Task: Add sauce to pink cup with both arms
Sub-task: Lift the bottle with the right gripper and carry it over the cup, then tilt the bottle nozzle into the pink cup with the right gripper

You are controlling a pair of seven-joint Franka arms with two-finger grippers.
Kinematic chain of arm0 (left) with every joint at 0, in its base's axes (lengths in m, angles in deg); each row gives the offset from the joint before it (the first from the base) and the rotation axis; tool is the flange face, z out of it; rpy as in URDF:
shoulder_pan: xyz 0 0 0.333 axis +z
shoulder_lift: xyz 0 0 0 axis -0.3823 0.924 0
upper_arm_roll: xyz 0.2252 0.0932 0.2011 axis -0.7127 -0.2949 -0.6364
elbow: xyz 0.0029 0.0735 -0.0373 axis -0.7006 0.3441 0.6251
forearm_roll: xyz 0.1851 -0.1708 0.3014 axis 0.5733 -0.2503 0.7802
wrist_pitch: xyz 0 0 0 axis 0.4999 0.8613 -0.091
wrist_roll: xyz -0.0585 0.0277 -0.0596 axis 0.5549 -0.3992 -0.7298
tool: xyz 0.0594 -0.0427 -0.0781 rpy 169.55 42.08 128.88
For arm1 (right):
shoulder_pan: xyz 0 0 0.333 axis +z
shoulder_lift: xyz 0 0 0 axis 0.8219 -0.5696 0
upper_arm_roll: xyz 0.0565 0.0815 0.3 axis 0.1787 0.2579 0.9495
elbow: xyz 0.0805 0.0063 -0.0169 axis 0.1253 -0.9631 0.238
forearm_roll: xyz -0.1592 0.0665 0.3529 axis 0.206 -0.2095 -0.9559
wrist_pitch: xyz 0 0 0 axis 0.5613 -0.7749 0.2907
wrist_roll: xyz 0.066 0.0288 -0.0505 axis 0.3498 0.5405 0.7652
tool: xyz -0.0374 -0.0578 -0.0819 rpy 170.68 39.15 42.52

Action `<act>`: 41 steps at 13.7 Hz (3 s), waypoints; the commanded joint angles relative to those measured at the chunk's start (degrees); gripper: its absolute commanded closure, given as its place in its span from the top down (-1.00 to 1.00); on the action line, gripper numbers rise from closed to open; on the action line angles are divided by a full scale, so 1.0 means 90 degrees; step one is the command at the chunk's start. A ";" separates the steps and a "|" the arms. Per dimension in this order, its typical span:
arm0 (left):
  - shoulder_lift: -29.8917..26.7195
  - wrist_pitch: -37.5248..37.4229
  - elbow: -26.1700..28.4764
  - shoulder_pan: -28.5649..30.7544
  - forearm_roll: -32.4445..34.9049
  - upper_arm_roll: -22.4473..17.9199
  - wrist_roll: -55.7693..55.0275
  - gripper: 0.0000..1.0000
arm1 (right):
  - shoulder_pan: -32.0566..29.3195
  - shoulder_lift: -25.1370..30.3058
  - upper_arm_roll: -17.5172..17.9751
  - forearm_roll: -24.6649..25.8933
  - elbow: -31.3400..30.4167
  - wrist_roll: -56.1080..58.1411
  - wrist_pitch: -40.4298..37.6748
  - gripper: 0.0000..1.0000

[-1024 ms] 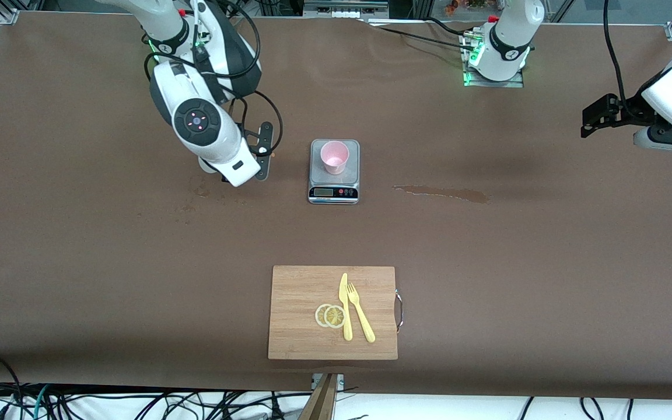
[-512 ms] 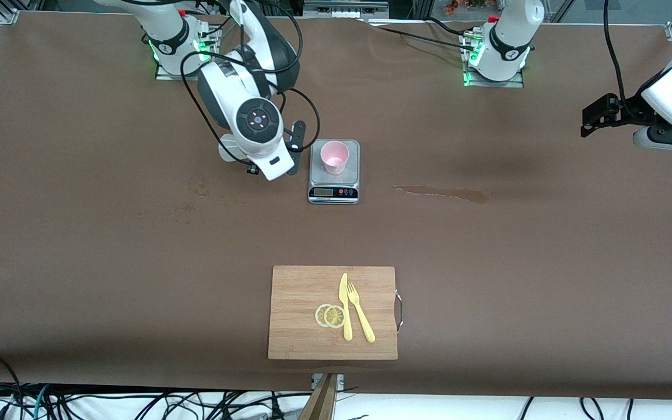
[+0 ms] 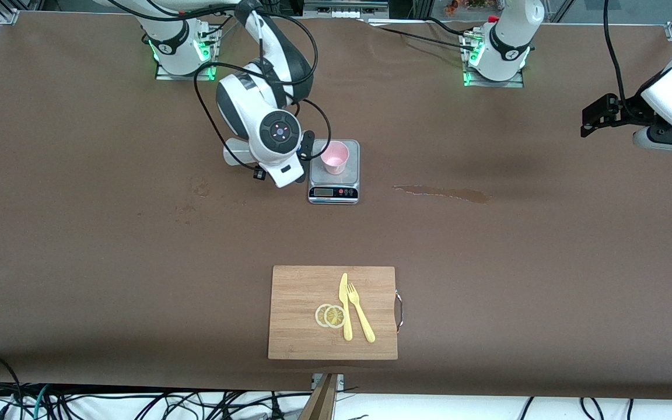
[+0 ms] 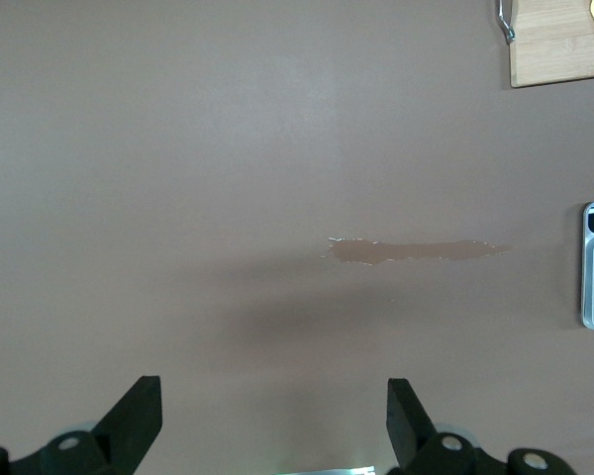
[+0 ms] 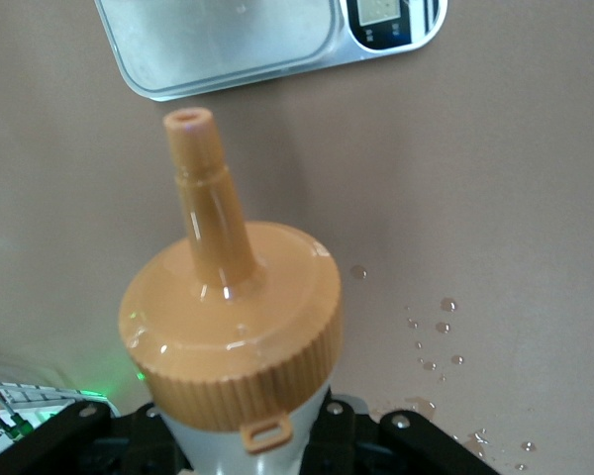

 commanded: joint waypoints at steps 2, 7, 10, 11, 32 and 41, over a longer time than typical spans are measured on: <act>0.0050 -0.0147 -0.0152 0.0004 0.0068 -0.0010 0.0118 1.00 | 0.0503 -0.0402 -0.0064 0.0317 0.0590 -0.0453 -0.0551 -0.84; 0.0050 -0.0177 -0.0152 0.0004 0.0068 -0.0010 0.0118 1.00 | 0.0631 -0.0568 -0.0074 0.0327 0.0708 -0.0590 -0.0737 -0.83; 0.0050 -0.0177 -0.0152 -0.0005 0.0068 -0.0010 0.0109 1.00 | 0.0758 -0.0637 -0.0084 0.0336 0.0737 -0.0697 -0.0912 -0.84; 0.0050 -0.0177 -0.0152 -0.0006 0.0068 -0.0010 0.0109 1.00 | 0.0826 -0.0753 -0.0094 0.0356 0.0901 -0.0746 -0.1039 -0.83; 0.0050 -0.0235 -0.0152 0.0102 0.0058 -0.0020 0.0128 1.00 | 0.1178 -0.1730 -0.0299 0.0932 0.2483 -0.0766 -0.2269 -0.83; 0.0050 -0.0245 -0.0142 0.0121 0.0029 -0.0020 0.0118 1.00 | 0.1227 -0.2326 -0.0318 0.1274 0.3441 -0.0757 -0.2983 -0.83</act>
